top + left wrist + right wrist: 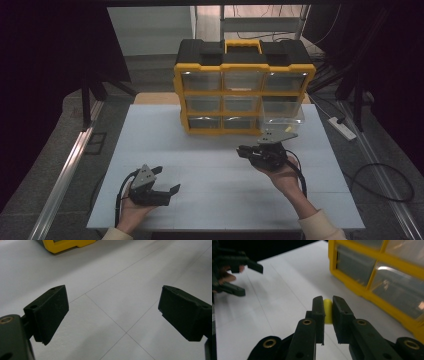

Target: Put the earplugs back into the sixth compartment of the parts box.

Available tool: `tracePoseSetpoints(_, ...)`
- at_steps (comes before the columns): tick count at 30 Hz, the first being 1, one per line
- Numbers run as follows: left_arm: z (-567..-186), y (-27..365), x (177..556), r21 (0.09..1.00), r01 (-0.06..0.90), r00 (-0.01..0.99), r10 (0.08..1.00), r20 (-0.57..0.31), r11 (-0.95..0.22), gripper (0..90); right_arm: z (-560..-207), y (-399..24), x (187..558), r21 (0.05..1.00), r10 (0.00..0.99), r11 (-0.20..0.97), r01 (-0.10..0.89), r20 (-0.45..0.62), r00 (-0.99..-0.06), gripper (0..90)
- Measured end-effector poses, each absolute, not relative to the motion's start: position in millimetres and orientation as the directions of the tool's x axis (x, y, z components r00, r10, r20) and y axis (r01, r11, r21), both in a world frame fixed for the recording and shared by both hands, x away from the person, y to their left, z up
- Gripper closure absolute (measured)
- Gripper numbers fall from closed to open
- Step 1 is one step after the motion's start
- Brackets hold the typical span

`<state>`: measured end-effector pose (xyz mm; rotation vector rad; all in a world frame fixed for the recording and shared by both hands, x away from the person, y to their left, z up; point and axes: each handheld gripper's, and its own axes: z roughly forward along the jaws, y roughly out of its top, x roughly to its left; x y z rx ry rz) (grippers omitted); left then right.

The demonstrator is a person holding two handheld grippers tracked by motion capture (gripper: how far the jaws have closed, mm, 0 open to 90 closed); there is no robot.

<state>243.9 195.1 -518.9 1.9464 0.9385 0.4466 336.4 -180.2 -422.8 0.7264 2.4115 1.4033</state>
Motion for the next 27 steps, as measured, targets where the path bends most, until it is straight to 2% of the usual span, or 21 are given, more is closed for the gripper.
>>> tracePoseSetpoints(17, -519, 195, 244, 0.847, 0.433, 0.645, 0.762, -0.053, -0.307, 9.4, -363, -212, 334, 0.948, 0.608, 0.249, 0.199, 0.007, -0.794, 79.8)
tracePoseSetpoints(24, -519, 195, 244, 0.849, 0.434, 0.640, 0.766, -0.056, -0.301, 9.4, -350, -232, 345, 0.962, 0.668, 0.194, 0.194, 0.016, -0.744, 79.9)
tracePoseSetpoints(27, -519, 195, 243, 0.848, 0.432, 0.643, 0.764, -0.050, -0.308, 9.4, -347, -243, 355, 0.962, 0.725, 0.194, 0.193, -0.008, -0.689, 79.9)
